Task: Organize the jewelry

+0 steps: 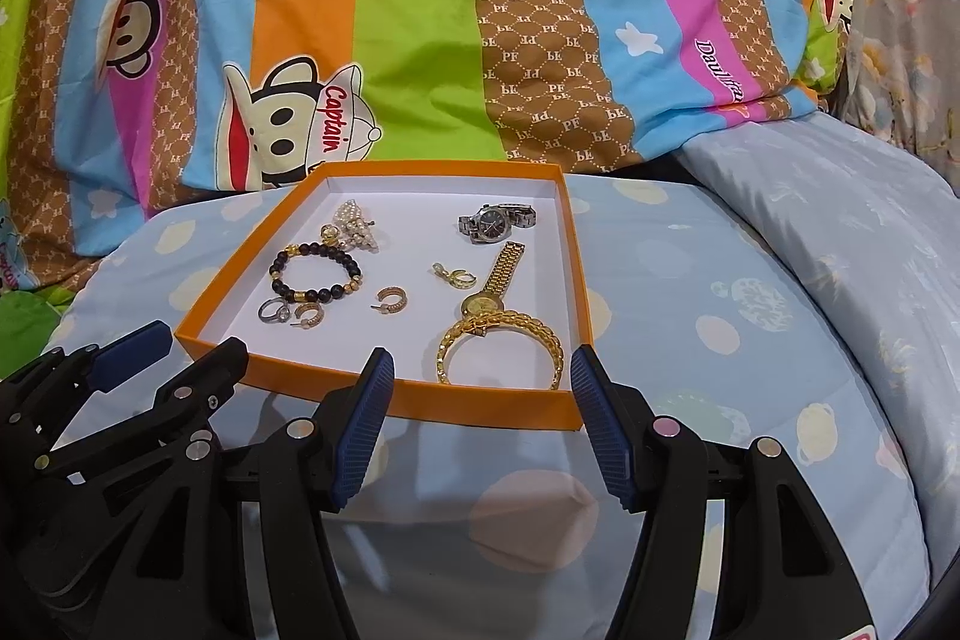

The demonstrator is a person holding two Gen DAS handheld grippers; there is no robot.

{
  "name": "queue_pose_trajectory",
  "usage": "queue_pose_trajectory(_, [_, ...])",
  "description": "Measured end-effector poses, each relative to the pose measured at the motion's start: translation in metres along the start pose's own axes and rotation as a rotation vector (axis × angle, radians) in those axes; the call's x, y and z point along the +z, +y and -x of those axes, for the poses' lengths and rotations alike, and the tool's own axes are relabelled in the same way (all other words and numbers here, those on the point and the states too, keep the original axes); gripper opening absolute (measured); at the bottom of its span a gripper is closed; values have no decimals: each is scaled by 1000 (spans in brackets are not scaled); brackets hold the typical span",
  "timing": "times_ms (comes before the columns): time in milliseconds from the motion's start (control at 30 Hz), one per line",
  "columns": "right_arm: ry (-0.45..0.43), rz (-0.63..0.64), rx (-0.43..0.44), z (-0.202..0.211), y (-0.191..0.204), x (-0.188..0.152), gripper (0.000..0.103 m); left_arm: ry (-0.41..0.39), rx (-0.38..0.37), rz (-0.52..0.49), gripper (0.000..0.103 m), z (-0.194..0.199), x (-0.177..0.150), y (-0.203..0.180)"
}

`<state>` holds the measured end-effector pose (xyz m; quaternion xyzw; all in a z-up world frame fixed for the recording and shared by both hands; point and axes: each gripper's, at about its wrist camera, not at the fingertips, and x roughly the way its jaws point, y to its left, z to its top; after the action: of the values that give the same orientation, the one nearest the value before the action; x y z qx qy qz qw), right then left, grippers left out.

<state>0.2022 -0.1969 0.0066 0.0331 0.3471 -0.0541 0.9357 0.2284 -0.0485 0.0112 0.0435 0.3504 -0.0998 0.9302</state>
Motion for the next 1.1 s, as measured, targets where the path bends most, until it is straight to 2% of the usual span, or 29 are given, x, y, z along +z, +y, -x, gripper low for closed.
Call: queue_pose_trajectory(1100, [-1, 3, -8, 0, 0, 0, 61, -2, 10, -6, 50, 1, 0, 3])
